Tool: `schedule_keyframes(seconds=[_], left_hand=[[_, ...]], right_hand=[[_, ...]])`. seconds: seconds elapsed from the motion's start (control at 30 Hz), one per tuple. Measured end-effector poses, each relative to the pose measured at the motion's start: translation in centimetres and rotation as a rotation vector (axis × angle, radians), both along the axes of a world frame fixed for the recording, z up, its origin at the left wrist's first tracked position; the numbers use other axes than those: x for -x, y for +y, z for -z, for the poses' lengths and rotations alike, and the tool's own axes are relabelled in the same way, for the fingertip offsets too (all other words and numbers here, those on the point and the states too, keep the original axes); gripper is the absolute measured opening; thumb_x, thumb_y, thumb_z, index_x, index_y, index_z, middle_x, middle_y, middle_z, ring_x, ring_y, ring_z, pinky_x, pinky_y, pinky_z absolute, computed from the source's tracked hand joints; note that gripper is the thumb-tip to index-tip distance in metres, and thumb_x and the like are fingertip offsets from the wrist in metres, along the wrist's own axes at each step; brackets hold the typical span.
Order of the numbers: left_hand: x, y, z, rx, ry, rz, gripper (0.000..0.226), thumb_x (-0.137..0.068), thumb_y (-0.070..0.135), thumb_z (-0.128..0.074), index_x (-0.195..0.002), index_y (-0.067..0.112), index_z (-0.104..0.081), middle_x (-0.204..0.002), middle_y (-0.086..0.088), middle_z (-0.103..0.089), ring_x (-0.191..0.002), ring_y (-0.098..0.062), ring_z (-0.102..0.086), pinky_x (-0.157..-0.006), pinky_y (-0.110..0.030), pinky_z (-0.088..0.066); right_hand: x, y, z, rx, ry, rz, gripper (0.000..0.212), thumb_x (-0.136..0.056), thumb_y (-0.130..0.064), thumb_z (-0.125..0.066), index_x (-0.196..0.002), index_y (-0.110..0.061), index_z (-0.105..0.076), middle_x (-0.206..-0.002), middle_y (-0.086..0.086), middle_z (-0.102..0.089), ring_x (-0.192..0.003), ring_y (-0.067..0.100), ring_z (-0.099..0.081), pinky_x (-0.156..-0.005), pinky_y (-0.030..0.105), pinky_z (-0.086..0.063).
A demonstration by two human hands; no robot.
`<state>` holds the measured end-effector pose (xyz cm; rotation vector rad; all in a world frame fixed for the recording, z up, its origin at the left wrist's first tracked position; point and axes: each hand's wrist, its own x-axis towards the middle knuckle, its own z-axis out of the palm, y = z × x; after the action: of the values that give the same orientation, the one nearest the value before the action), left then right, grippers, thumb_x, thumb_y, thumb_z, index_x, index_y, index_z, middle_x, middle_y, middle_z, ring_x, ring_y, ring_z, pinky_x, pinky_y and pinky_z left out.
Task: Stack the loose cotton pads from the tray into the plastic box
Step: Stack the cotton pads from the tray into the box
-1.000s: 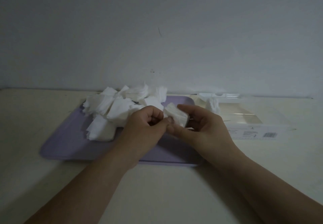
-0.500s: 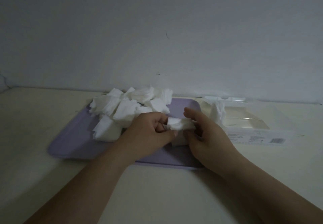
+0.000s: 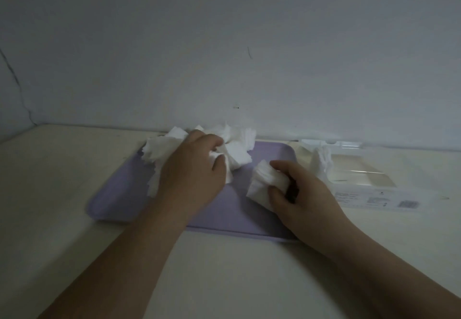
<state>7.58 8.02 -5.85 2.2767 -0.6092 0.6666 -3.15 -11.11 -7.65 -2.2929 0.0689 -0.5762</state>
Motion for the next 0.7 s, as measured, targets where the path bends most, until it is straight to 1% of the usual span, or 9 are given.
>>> schedule_keyframes(seconds=[0.07,0.13,0.23,0.3,0.43,0.5,0.57,0.6,0.7], left_hand=[[-0.9,0.9,0.2,-0.155,0.103,-0.083,0.038,-0.086,0.023,-0.068,-0.123,0.021,-0.068,-0.132,-0.003,-0.059,-0.118,-0.028,-0.059,-0.097,-0.037,-0.050],[-1.4,1.1,0.8,-0.214,0.179,-0.052,0.044,-0.085,0.026,-0.069,-0.129,0.022,-0.065,-0.135,-0.002,-0.057,-0.121,-0.027,-0.058,-0.101,-0.037,-0.048],[-1.6,1.1,1.1,-0.258,0.174,-0.005,0.051,-0.085,0.029,-0.072,-0.134,0.024,-0.062,-0.139,0.000,-0.054,-0.124,-0.026,-0.056,-0.103,-0.039,-0.048],[-1.6,1.2,1.0,-0.269,0.170,-0.009,0.043,-0.084,0.029,-0.072,-0.127,0.025,-0.065,-0.134,0.000,-0.053,-0.119,-0.027,-0.058,-0.099,-0.039,-0.049],[-1.3,1.1,0.8,-0.233,0.082,0.024,0.014,-0.082,0.023,-0.069,-0.095,0.026,-0.068,-0.114,0.001,-0.054,-0.099,-0.025,-0.062,-0.083,-0.038,-0.053],[-1.1,0.7,0.5,-0.100,0.039,0.021,0.011,-0.078,0.018,-0.069,-0.083,0.026,-0.064,-0.100,0.003,-0.057,-0.087,-0.024,-0.060,-0.074,-0.035,-0.052],[-0.7,0.3,-0.2,0.111,0.104,0.034,0.014,-0.078,0.015,-0.070,-0.080,0.024,-0.061,-0.080,0.004,-0.062,-0.071,-0.019,-0.058,-0.061,-0.029,-0.046],[-0.4,0.0,-0.7,0.241,0.198,0.081,0.015,-0.079,0.012,-0.071,-0.083,0.024,-0.062,-0.075,0.001,-0.065,-0.066,-0.016,-0.058,-0.057,-0.026,-0.045],[0.5,-0.6,-1.9,0.625,0.619,0.391,0.029,-0.079,0.008,-0.073,-0.104,0.023,-0.069,-0.087,-0.002,-0.074,-0.068,-0.013,-0.060,-0.054,-0.024,-0.045]], right_hand=[[0.1,0.1,0.0,-0.023,-0.001,0.013,0.041,-0.091,-0.013,-0.068,-0.131,-0.023,-0.062,-0.088,-0.012,-0.069,-0.085,-0.001,-0.062,-0.069,0.002,-0.043],[0.1,0.2,0.2,-0.036,-0.012,0.025,0.044,-0.091,-0.015,-0.069,-0.134,-0.023,-0.062,-0.093,-0.017,-0.068,-0.090,-0.004,-0.061,-0.070,-0.001,-0.041],[0.0,0.3,0.2,-0.039,-0.025,0.035,0.045,-0.091,-0.016,-0.070,-0.135,-0.023,-0.061,-0.097,-0.027,-0.063,-0.091,-0.016,-0.059,-0.072,-0.004,-0.038],[-0.1,0.2,0.4,-0.037,-0.040,0.043,0.046,-0.091,-0.018,-0.070,-0.136,-0.023,-0.061,-0.100,-0.026,-0.063,-0.092,-0.019,-0.058,-0.076,-0.004,-0.039],[-0.2,0.1,0.6,-0.042,-0.043,0.061,0.046,-0.091,-0.020,-0.070,-0.136,-0.025,-0.061,-0.105,-0.020,-0.065,-0.092,-0.008,-0.060,-0.077,-0.004,-0.039],[-0.3,0.1,0.7,-0.041,-0.053,0.072,0.046,-0.091,-0.019,-0.070,-0.136,-0.024,-0.061,-0.100,-0.022,-0.064,-0.088,-0.010,-0.059,-0.076,-0.004,-0.039],[-0.3,0.0,0.7,-0.044,-0.061,0.087,0.047,-0.091,-0.020,-0.070,-0.137,-0.025,-0.060,-0.094,-0.023,-0.062,-0.085,-0.014,-0.058,-0.073,-0.003,-0.038],[-0.3,-0.1,0.7,-0.052,-0.062,0.093,0.048,-0.092,-0.020,-0.070,-0.138,-0.026,-0.059,-0.092,-0.022,-0.064,-0.086,-0.012,-0.058,-0.071,-0.003,-0.038],[-0.4,-0.2,0.7,-0.092,-0.059,0.108,0.049,-0.092,-0.025,-0.071,-0.138,-0.030,-0.057,-0.092,-0.015,-0.068,-0.092,-0.008,-0.059,-0.070,-0.001,-0.042]])
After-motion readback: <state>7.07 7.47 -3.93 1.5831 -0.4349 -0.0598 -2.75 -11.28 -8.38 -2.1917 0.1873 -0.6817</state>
